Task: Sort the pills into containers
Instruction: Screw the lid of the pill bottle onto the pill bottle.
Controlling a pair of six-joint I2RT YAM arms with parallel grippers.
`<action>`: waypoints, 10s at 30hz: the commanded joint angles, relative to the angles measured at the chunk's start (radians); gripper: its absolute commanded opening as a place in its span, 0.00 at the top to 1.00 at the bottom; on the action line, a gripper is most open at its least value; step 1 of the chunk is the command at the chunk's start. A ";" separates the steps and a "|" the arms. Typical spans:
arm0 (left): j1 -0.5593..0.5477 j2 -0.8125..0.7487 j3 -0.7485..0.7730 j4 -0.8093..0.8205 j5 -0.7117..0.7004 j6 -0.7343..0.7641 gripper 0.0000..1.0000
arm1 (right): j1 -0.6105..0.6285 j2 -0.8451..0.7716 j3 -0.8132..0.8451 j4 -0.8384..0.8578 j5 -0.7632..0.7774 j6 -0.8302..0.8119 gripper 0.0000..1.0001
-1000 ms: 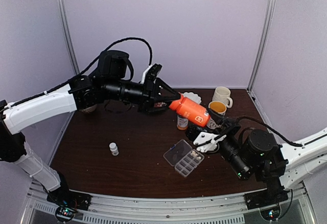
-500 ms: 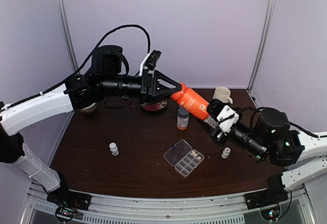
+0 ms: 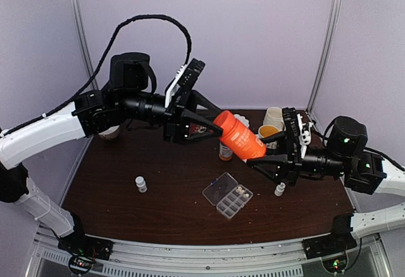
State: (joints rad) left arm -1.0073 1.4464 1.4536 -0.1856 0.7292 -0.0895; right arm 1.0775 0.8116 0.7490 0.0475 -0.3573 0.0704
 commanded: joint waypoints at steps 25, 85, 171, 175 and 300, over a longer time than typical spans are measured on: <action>-0.134 -0.126 -0.158 -0.032 -0.654 0.891 0.02 | -0.037 -0.028 0.022 0.090 -0.197 0.148 1.00; -0.028 -0.606 -0.293 -0.323 -1.049 -0.973 0.03 | -0.051 -0.448 -0.152 -0.111 0.361 0.090 1.00; 0.028 -0.181 -0.242 -0.044 -0.140 -0.723 0.26 | 0.071 0.179 0.164 -0.161 0.240 -0.385 1.00; 0.028 -0.187 -0.245 -0.045 -0.144 -0.722 0.30 | 0.071 0.176 0.162 -0.163 0.237 -0.385 1.00; -0.006 -0.178 -0.171 -0.152 -0.175 -0.268 1.00 | 0.100 0.204 0.185 -0.053 0.151 -0.438 1.00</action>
State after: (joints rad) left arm -0.9833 1.2640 1.3041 -0.3744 0.5331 -0.4957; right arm 1.1816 1.0210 0.8806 -0.0265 -0.0975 -0.4377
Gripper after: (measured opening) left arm 0.482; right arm 0.522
